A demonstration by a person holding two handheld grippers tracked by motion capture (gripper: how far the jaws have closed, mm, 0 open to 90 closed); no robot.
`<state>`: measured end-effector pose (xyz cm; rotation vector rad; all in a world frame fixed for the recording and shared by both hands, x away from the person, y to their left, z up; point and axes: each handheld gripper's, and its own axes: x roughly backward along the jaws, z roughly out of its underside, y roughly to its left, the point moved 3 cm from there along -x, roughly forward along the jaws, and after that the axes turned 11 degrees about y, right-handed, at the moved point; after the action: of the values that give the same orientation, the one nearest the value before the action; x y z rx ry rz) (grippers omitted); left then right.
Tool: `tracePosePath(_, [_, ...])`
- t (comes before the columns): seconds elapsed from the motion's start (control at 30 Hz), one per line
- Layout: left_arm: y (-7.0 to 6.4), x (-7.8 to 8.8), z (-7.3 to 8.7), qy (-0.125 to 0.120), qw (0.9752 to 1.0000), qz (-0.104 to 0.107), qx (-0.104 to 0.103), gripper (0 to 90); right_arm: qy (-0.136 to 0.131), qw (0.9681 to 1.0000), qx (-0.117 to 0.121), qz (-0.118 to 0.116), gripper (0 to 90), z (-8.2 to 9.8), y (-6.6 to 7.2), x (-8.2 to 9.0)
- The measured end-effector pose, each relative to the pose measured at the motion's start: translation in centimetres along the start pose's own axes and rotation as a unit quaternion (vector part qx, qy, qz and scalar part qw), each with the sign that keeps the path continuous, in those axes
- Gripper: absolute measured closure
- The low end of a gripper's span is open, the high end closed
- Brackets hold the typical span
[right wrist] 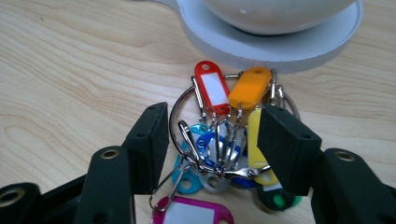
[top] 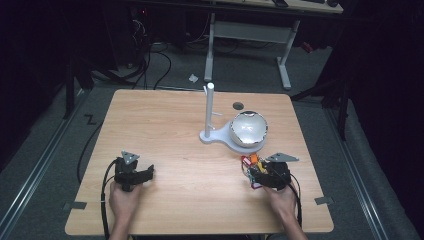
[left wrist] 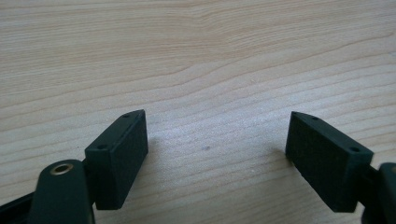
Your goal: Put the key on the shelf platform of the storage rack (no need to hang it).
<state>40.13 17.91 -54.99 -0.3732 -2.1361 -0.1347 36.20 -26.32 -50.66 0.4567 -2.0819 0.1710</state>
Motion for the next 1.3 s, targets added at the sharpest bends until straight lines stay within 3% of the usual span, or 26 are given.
tracePosePath(0.27, [0.0,0.0,0.0,0.000,1.0000,0.001,0.001,21.4,0.022,0.9996,-0.002,0.014,43.6,-0.2,-0.2,-1.4])
tracePosePath(0.4, [0.0,0.0,0.0,0.000,1.0000,-0.001,0.000,21.4,0.020,0.9996,-0.005,0.020,46.0,-0.3,-0.4,-1.7])
tracePosePath(0.6, [0.0,0.0,0.0,0.000,1.0000,0.001,0.000,21.4,0.029,0.9987,0.017,0.038,48.9,-0.3,0.1,-1.8])
tracePosePath(0.8, [0.0,0.0,0.0,0.000,1.0000,0.002,0.001,21.3,0.039,0.9978,0.036,0.040,53.9,-0.2,0.8,-2.3])
tracePosePath(0.97, [0.0,0.0,0.0,-0.001,1.0000,0.002,0.001,21.3,0.042,0.9988,0.006,0.022,56.7,-0.3,-0.3,-2.8])
tracePosePath(1.2, [0.0,0.0,0.0,0.000,1.0000,0.001,0.001,21.3,0.041,0.9986,0.017,0.027,69.4,-0.3,-0.4,-2.9])
tracePosePath(1.3, [0.0,0.0,0.0,0.000,1.0000,0.001,0.000,21.3,0.040,0.9988,0.016,0.021,69.7,-0.3,-0.5,-2.9])
